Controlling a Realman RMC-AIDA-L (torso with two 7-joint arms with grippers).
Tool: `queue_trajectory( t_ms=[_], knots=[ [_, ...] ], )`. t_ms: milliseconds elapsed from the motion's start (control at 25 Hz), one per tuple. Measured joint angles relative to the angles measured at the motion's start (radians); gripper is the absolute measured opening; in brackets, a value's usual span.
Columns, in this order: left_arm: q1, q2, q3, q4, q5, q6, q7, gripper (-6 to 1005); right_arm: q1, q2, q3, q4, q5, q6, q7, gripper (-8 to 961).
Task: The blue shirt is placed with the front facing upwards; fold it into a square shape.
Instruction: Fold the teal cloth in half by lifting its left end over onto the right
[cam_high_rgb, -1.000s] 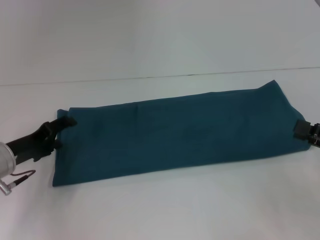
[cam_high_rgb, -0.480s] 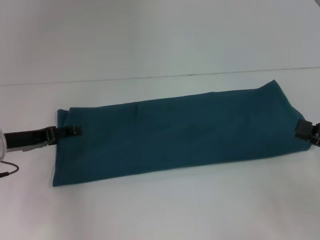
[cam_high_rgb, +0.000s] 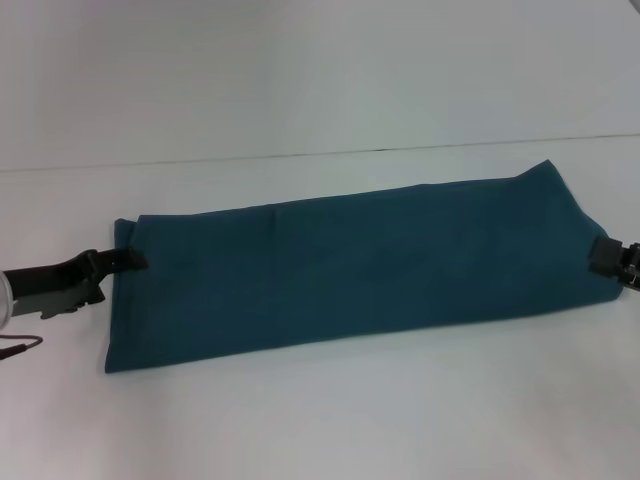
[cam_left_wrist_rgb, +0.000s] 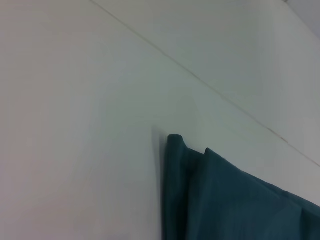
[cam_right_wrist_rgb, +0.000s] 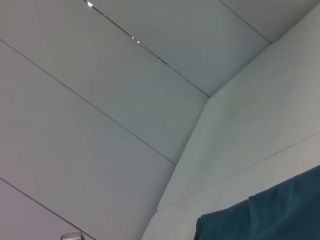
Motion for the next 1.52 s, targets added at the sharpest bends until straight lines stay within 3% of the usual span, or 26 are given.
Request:
queue_trajectory(
  t_ms=[360, 1520],
  knots=[
    [-0.004, -0.011, 0.044, -0.006, 0.002, -0.046, 0.005, 902, -0.001, -0.001, 0.001, 0.000, 0.000, 0.000, 0.000, 882],
    [-0.012, -0.016, 0.054, -0.030, 0.007, -0.056, 0.016, 901, -0.009, -0.001, 0.001, 0.000, 0.001, -0.001, 0.000, 882]
  ],
)
